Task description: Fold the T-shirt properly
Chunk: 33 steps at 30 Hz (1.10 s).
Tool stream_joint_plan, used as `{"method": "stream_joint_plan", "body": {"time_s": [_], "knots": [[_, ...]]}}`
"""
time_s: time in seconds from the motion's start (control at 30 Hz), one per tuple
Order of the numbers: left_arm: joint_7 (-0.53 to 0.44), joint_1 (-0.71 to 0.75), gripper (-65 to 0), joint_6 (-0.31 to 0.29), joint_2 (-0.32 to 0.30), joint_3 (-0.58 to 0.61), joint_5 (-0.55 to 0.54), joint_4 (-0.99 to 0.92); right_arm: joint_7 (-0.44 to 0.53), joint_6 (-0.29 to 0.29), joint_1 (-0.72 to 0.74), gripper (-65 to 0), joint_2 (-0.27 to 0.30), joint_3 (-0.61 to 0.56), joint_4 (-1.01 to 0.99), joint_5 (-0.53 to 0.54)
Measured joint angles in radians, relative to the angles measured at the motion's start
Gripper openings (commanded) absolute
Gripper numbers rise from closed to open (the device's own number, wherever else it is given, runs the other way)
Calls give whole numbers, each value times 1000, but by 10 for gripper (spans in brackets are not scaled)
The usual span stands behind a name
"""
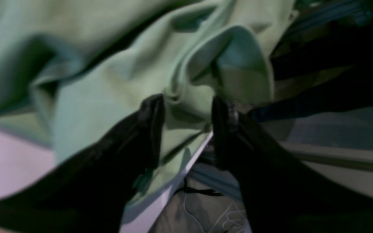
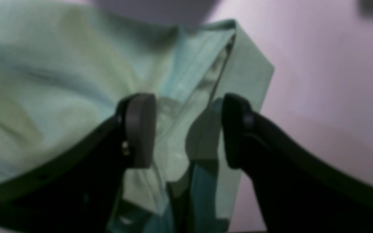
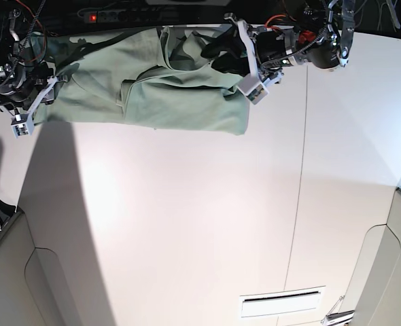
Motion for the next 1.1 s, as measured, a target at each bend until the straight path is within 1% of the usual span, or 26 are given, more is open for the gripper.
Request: {"method": "stream_joint_plan", "body": {"time_s": [0.13, 0.23, 0.33, 0.37, 0.43, 0.57, 0.67, 0.7, 0.77, 0.83, 0.93, 1.1], "knots": [[-46, -1, -377, 0, 0, 6, 7, 0, 0, 0, 0, -329, 0, 0, 0, 24], [-46, -3, -378, 0, 16, 6, 74, 0, 0, 0, 0, -329, 0, 0, 0, 29], [-46, -3, -387, 3, 37, 7, 83, 0, 0, 0, 0, -329, 0, 0, 0, 30], [-45, -3, -406, 3, 43, 11, 81, 0, 0, 0, 0, -329, 0, 0, 0, 30], [-45, -3, -469, 3, 47, 30, 81, 0, 0, 0, 0, -329, 0, 0, 0, 30], [-38, -3, -647, 3, 47, 100, 26, 0, 0, 0, 0, -329, 0, 0, 0, 30], [-38, -3, -650, 3, 48, 183, 2, 0, 0, 0, 0, -329, 0, 0, 0, 30], [-33, -3, -650, 3, 60, 203, 4, 0, 0, 0, 0, -329, 0, 0, 0, 30], [-39, -5, -650, 3, 93, 233, 41, 0, 0, 0, 0, -329, 0, 0, 0, 30], [-39, -19, -650, 3, 119, 249, 63, 0, 0, 0, 0, -329, 0, 0, 0, 30], [-46, -58, -650, 3, 140, 264, 63, 0, 0, 0, 0, -329, 0, 0, 0, 30], [-46, -84, -650, 3, 142, 274, 63, 0, 0, 0, 0, -329, 0, 0, 0, 30]]}}
